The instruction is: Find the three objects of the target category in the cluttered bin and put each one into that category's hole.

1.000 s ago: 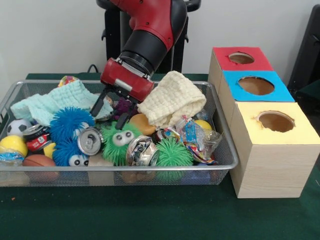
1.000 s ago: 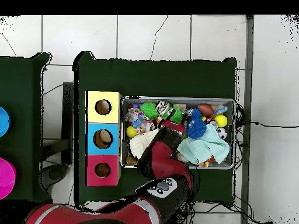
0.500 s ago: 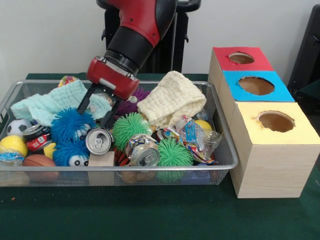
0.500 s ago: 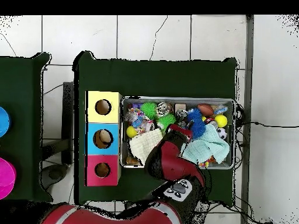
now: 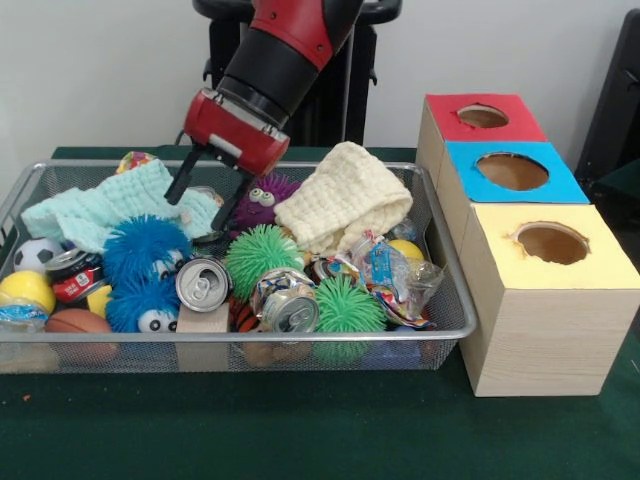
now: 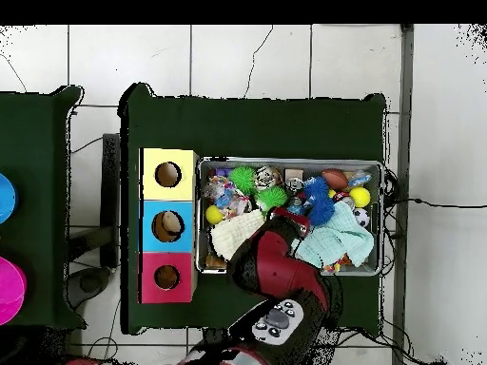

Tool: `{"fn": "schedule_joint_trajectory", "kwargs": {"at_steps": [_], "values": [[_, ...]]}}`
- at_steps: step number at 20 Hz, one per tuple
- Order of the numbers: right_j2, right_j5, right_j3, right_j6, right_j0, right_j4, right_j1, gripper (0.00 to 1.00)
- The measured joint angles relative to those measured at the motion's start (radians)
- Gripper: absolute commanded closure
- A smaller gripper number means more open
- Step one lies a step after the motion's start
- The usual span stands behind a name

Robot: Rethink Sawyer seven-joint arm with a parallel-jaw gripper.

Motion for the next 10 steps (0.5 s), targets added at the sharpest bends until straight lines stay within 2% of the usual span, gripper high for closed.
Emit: {"fn": "schedule_joint_trajectory", "kwargs": {"at_steps": [5,10], "values": [[-0.044,0.0,0.0,0.0,0.052,0.0,-0.003,0.0],[-0.067,0.0,-0.001,0.0,0.052,0.0,-0.007,0.0]]}}
